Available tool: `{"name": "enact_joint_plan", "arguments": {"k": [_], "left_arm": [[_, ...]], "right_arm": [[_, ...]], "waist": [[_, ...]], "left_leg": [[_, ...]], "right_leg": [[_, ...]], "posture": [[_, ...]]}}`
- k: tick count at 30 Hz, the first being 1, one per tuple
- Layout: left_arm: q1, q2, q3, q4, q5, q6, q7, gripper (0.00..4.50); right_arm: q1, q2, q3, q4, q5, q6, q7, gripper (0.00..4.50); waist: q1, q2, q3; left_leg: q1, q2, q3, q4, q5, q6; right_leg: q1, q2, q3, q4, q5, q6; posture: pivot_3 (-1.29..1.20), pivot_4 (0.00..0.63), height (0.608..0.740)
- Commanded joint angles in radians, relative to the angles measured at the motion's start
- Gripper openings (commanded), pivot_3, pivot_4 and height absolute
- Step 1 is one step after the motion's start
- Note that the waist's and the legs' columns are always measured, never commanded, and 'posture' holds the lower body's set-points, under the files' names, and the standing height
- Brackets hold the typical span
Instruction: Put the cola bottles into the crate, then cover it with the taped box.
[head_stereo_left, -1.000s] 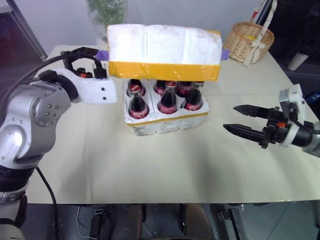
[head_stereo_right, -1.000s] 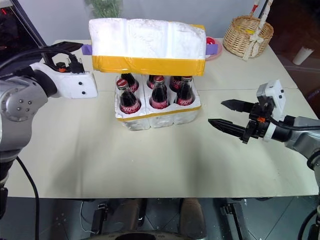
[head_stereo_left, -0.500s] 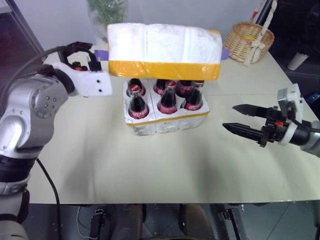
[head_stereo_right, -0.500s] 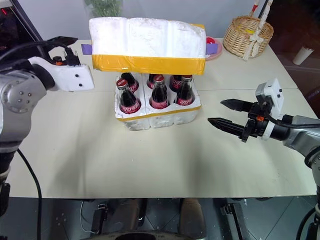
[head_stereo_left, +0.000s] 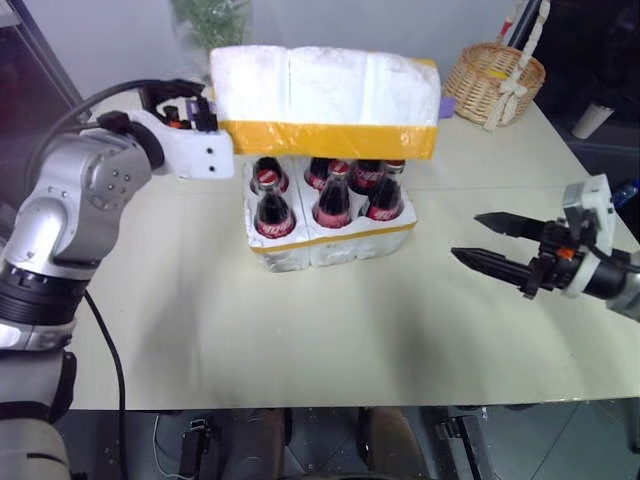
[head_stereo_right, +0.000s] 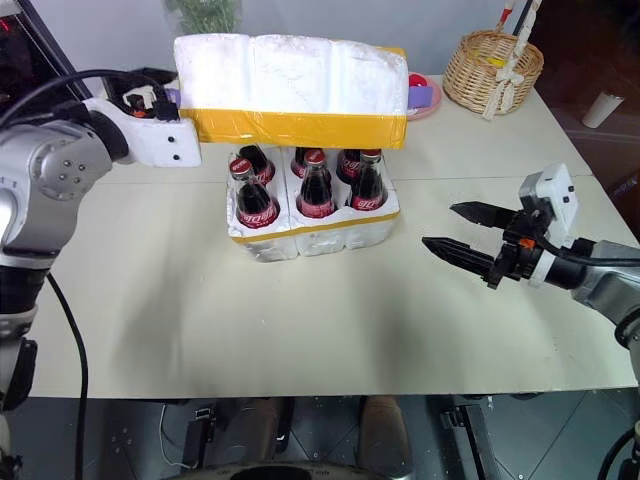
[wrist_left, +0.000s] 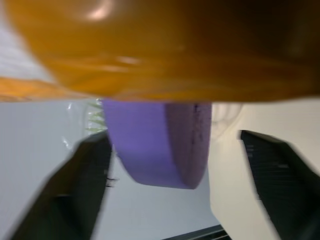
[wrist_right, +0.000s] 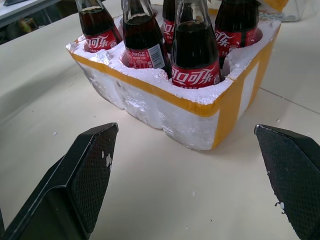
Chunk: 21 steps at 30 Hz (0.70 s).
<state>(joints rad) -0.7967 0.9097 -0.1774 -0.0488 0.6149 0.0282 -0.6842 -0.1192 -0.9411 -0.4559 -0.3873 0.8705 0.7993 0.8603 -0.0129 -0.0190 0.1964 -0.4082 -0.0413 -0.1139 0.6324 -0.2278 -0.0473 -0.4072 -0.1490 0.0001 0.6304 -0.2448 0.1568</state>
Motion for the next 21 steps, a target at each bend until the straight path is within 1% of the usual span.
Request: {"name": "enact_joint_plan", "arguments": {"k": [1, 2, 8, 16, 21], "left_arm": [[-0.007, 0.012, 0.031, -0.038, 0.001, -0.005, 0.000, 2.08], [-0.004, 0.018, 0.041, -0.054, -0.001, 0.001, -0.007, 1.52], [0.012, 0.049, 0.092, -0.163, -0.015, 0.056, -0.060, 1.52], [0.039, 0.087, 0.127, -0.329, 0.006, 0.133, -0.154, 1.52], [0.135, 0.118, 0.170, -0.417, 0.020, 0.190, -0.193, 1.52]], "right_arm": [[0.005, 0.001, -0.054, -0.037, 0.025, -0.007, -0.008, 4.50], [0.009, 0.000, -0.057, -0.038, 0.027, -0.005, -0.009, 4.50], [0.027, -0.002, -0.061, -0.041, 0.027, -0.007, -0.007, 4.50], [-0.005, 0.005, -0.018, -0.015, 0.013, -0.019, -0.001, 4.50], [-0.040, 0.019, 0.023, 0.008, 0.004, -0.029, 0.006, 4.50]], "waist": [[0.000, 0.000, 0.000], [0.000, 0.000, 0.000], [0.000, 0.000, 0.000], [-0.001, 0.000, 0.000], [-0.005, 0.000, 0.000]], "left_leg": [[0.000, 0.000, 0.000, 0.000, 0.000, 0.000], [0.000, 0.000, 0.000, 0.000, 0.000, 0.000], [0.000, 0.000, 0.000, 0.000, 0.000, 0.000], [0.000, 0.000, 0.000, 0.000, 0.000, 0.000], [0.001, 0.000, 0.000, -0.001, 0.000, 0.000]], "right_leg": [[0.000, 0.000, 0.000, 0.000, 0.000, 0.000], [0.000, 0.000, 0.000, 0.000, 0.000, 0.000], [0.000, 0.000, 0.000, 0.000, 0.000, 0.000], [0.000, 0.000, 0.000, 0.000, 0.000, 0.000], [0.000, 0.000, 0.000, 0.000, 0.000, 0.000]], "posture": [[0.00, 0.150, 0.737], [0.00, 0.150, 0.737], [0.00, 0.150, 0.737], [0.00, 0.150, 0.737], [0.00, 0.150, 0.737]]}}
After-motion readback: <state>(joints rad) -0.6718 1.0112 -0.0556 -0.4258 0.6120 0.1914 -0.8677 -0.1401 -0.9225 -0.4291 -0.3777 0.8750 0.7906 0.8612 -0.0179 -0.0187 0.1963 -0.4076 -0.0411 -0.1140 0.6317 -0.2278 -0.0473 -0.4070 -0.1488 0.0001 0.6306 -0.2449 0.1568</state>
